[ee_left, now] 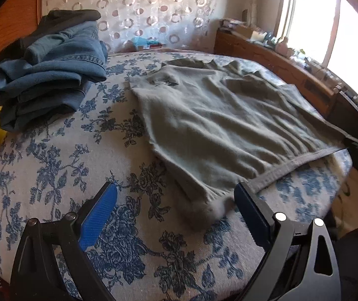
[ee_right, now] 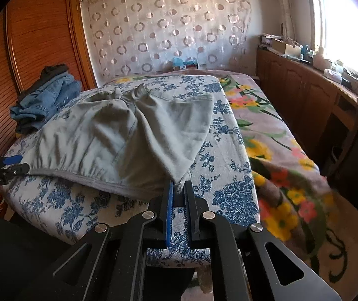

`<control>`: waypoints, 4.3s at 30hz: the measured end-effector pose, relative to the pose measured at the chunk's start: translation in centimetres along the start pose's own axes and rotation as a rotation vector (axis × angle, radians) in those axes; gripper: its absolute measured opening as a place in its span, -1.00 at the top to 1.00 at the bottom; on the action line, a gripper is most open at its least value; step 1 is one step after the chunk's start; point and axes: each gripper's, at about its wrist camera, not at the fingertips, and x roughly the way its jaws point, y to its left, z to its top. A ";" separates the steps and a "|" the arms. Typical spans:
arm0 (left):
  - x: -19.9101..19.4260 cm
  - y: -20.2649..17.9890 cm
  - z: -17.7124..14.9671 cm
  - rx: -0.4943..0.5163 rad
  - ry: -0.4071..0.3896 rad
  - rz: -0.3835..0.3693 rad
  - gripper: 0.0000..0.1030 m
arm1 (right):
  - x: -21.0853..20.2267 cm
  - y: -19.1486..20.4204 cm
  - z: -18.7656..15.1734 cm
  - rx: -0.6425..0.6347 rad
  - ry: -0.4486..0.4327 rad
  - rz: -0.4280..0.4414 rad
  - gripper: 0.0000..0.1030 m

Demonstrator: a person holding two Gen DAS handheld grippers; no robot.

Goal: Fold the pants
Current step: 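Move the right tool to the pants hem and close on it, then lift the pants hem with the right tool and fold it over the pants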

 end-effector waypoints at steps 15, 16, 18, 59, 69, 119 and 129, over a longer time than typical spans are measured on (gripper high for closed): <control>-2.7 -1.1 -0.1 0.031 -0.041 -0.102 0.77 | 4.2 0.0 3.3 -0.032 -0.005 0.030 0.85; -3.1 -1.0 0.0 0.028 -0.049 -0.103 0.78 | 3.8 0.0 3.7 -0.036 -0.010 0.037 0.85; -4.5 -0.7 0.4 0.024 -0.061 -0.108 0.78 | 3.3 0.1 4.3 -0.037 -0.018 0.057 0.85; 0.6 0.7 4.9 0.069 -0.060 -0.004 -0.62 | 21.2 -4.0 11.8 -0.040 0.144 -0.043 0.15; 1.7 0.7 5.8 0.080 -0.053 -0.003 -0.62 | 23.6 -4.7 14.9 -0.063 0.124 -0.112 0.95; 0.7 5.8 7.8 0.016 -0.108 0.026 -0.62 | 28.5 16.5 20.9 -0.359 0.109 0.331 0.37; 2.7 6.6 8.5 0.019 -0.061 -0.007 -0.62 | 34.2 18.2 21.0 -0.373 0.194 0.331 0.40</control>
